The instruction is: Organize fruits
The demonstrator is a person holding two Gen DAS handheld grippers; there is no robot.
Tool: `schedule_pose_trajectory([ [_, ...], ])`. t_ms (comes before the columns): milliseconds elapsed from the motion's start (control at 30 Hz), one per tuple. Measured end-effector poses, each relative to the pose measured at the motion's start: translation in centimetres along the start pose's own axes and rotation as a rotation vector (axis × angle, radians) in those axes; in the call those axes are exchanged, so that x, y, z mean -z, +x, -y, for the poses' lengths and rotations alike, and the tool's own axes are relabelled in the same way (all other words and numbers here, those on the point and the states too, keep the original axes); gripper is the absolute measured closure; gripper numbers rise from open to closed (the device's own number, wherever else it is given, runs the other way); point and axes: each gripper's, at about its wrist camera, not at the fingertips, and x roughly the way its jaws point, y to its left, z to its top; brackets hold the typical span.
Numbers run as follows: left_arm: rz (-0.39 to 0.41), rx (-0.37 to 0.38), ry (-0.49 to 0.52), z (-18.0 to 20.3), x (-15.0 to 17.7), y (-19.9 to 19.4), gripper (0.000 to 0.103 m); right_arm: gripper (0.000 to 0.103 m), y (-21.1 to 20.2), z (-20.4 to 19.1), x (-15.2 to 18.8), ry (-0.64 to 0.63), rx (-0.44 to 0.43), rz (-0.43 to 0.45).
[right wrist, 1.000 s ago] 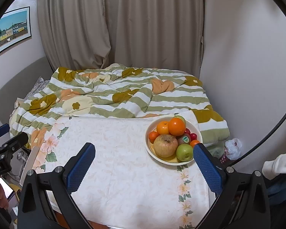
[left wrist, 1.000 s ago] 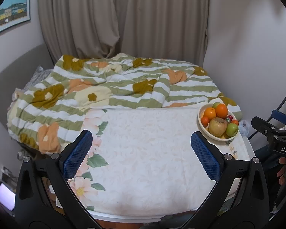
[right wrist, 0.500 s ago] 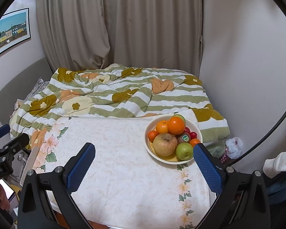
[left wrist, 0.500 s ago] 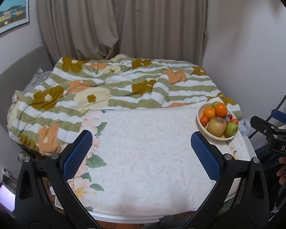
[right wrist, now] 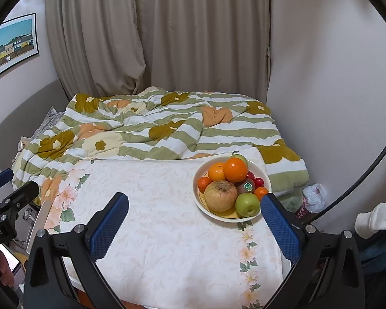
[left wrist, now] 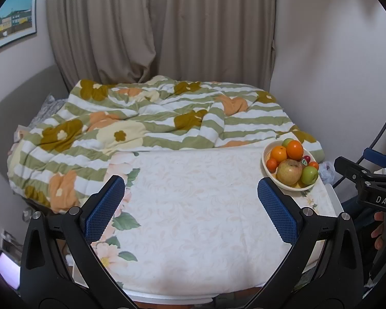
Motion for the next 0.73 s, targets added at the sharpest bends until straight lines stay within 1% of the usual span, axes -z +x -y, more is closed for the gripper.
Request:
schedule_pose_trajectory([
  [267, 0.006, 0.008, -0.001, 0.0, -0.1, 0.0, 0.000, 0.001, 0.0, 0.1, -0.1, 0.004, 0.000, 0.005],
  [600, 0.039, -0.018, -0.006, -1.0, -0.7, 0.0, 0.000, 0.001, 0.3, 0.1, -0.4, 0.010, 0.001, 0.009],
  [733, 0.047, -0.017, -0.010, -1.6, -0.8, 0.1, 0.000, 0.001, 0.5, -0.3, -0.8, 0.014, 0.003, 0.011],
])
